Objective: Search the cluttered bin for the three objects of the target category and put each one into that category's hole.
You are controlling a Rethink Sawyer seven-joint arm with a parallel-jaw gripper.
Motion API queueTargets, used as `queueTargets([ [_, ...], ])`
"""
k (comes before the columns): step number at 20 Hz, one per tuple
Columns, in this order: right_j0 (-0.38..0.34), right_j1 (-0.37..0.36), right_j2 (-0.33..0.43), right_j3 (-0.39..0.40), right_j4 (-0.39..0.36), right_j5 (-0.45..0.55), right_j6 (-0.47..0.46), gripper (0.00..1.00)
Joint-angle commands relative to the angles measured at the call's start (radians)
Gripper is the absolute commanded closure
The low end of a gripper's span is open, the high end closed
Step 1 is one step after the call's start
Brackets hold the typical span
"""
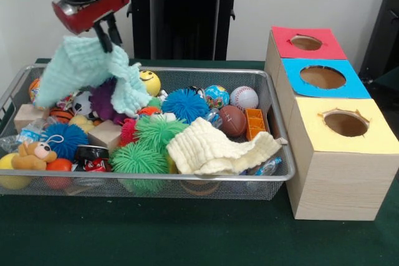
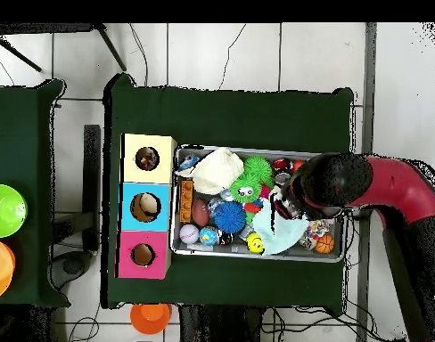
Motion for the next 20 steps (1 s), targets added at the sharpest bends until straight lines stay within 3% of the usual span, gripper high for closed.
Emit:
queueTargets([
  [1, 0.033, -0.046, 0.111, 0.085, 0.116, -0.191, 0.062, 1.00],
  [6, 0.035, -0.071, 0.133, 0.120, 0.156, -0.342, 0.090, 1.00],
  [12, 0.021, -0.064, 0.105, 0.172, 0.145, -0.431, 0.066, 1.00],
  [15, 0.029, -0.061, 0.091, 0.175, 0.147, -0.427, 0.059, 1.00],
  [16, 0.052, -0.069, 0.052, 0.160, 0.132, -0.347, 0.046, 1.00],
  [17, 0.055, -0.069, 0.044, 0.159, 0.135, -0.327, 0.042, 0.00],
  [20, 0.068, -0.073, 0.025, 0.148, 0.127, -0.277, 0.036, 0.00],
])
